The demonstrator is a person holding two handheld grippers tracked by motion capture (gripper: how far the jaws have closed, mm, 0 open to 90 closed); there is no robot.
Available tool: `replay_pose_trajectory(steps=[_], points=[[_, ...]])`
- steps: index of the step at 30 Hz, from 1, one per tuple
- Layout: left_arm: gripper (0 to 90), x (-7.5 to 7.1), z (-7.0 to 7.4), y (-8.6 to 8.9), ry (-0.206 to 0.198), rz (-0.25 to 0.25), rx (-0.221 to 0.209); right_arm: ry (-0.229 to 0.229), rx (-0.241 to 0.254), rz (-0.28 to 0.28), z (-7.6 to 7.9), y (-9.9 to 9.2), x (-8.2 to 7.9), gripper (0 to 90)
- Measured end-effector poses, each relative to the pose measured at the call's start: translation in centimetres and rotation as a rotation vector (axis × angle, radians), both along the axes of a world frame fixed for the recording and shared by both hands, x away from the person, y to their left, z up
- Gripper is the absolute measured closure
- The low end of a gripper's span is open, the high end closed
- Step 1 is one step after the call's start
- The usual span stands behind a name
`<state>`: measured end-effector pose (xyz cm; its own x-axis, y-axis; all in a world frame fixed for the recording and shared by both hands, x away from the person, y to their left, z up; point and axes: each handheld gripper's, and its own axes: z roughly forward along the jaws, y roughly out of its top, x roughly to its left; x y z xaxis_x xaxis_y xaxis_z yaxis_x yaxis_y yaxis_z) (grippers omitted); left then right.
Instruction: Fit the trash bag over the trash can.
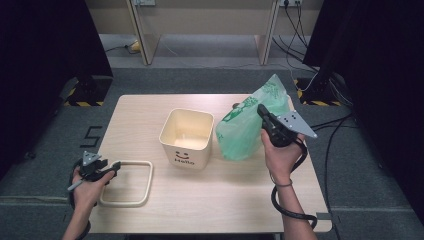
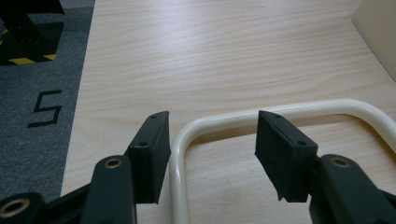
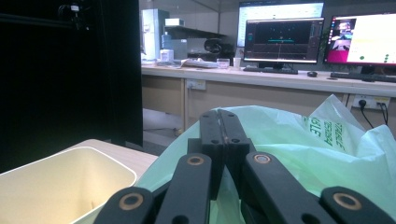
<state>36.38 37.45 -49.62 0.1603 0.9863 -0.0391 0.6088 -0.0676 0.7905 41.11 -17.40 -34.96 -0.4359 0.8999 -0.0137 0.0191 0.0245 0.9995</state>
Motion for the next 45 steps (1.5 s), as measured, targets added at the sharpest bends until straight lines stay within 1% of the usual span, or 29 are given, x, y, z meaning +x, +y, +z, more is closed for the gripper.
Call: replay_pose_trajectory(steps=[10, 11, 18, 24, 25, 28, 35, 45], points=[[44.4, 0.0, 0.0, 0.0, 0.0, -0.002, 0.0, -0.025, 0.013, 0.001, 1.1, 0.5, 0.3, 90.0], [44.4, 0.0, 0.0, 0.0, 0.0, -0.001, 0.0, -0.033, 0.009, 0.001, 1.2, 0.5, 0.3, 90.0], [44.5, 0.0, 0.0, 0.0, -0.001, 0.0, -0.001, -0.047, 0.019, 0.002, 1.9, 0.9, 0.6, 90.0], [44.4, 0.0, 0.0, 0.0, -0.001, -0.001, 0.0, -0.048, 0.021, 0.003, 2.3, 1.1, 0.8, 90.0], [44.5, 0.0, 0.0, 0.0, -0.001, -0.001, 0.0, -0.053, 0.015, 0.001, 2.4, 1.1, 0.9, 90.0], [44.5, 0.0, 0.0, 0.0, -0.003, 0.001, 0.0, -0.056, 0.023, -0.001, 2.7, 1.1, 1.0, 90.0], [44.5, 0.0, 0.0, -0.1, -0.005, -0.003, 0.0, -0.065, 0.024, -0.004, 3.5, 1.1, 1.4, 90.0], [44.5, 0.0, 0.0, 0.0, -0.005, -0.003, -0.001, -0.074, 0.026, 0.003, 4.3, 1.5, 1.8, 90.0]])
